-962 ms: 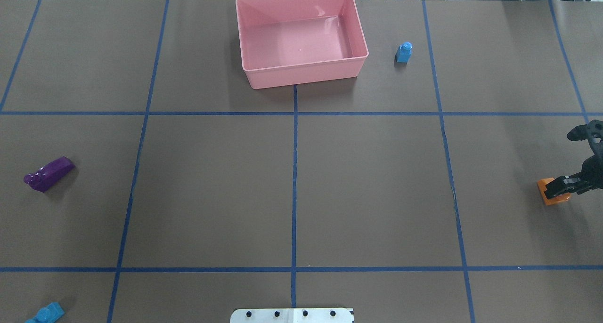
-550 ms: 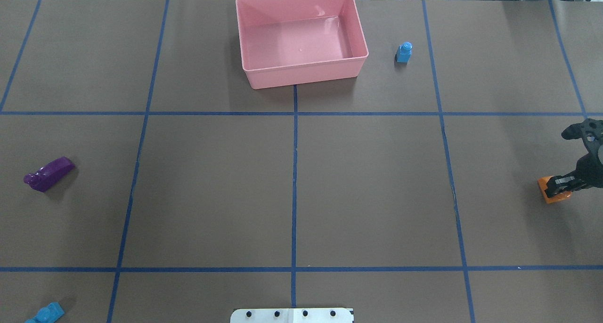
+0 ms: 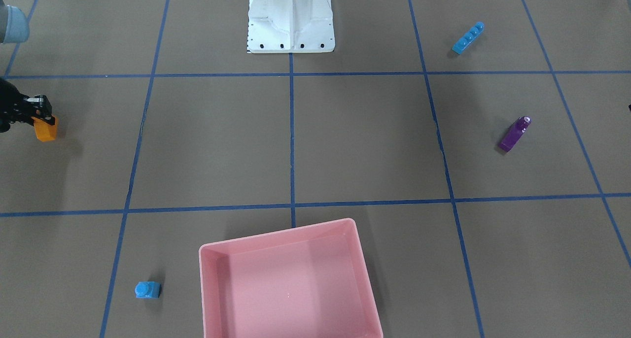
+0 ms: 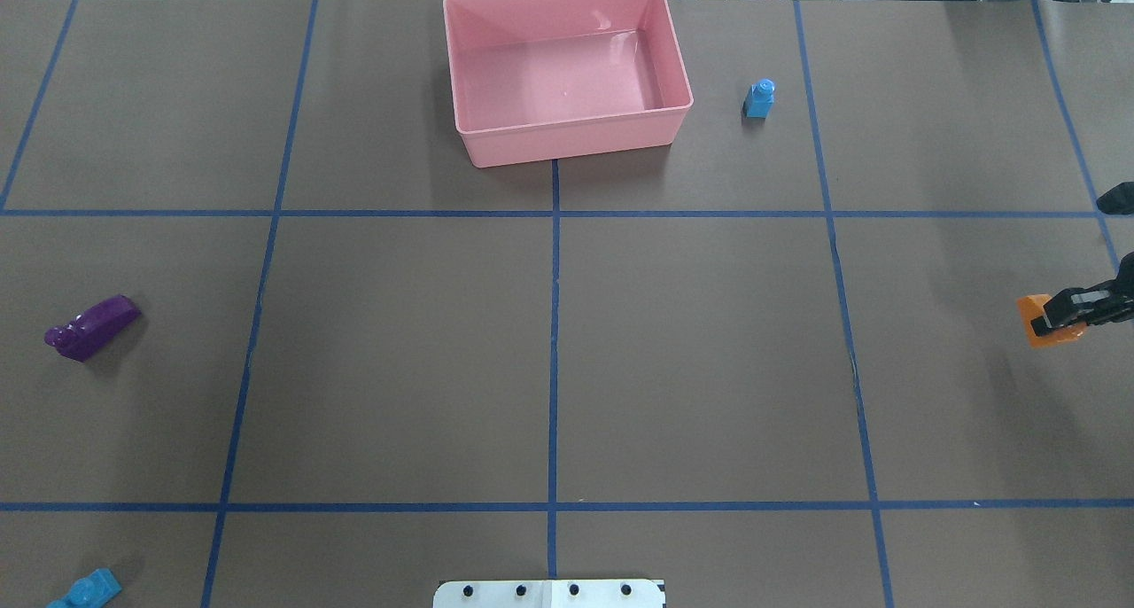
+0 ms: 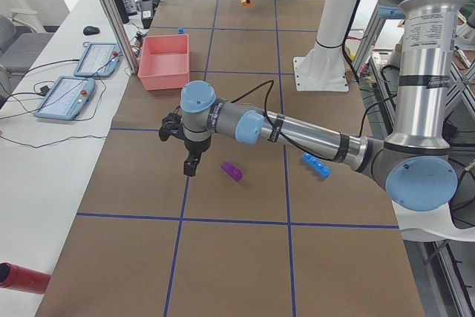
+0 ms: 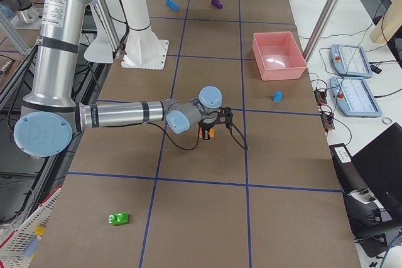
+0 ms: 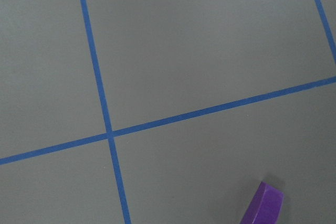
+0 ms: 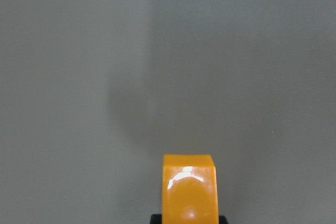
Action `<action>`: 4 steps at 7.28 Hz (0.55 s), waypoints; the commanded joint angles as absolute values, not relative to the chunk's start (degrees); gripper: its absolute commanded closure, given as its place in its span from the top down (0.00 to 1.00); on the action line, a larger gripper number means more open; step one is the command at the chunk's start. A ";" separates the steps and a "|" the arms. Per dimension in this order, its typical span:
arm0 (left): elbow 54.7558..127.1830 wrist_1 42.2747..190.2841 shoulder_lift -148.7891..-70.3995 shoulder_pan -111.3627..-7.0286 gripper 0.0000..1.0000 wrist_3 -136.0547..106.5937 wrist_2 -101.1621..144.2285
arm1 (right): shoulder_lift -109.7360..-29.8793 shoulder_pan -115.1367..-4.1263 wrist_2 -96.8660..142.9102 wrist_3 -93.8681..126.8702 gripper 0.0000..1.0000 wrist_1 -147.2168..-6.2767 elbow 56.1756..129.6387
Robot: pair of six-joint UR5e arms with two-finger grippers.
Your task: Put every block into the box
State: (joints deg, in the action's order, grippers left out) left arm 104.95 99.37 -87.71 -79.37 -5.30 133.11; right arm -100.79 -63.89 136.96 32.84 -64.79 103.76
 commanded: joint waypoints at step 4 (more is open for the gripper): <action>105.03 112.05 -82.35 -62.52 1.00 -10.18 126.22 | -74.42 -71.02 141.06 37.15 0.00 -98.39 109.34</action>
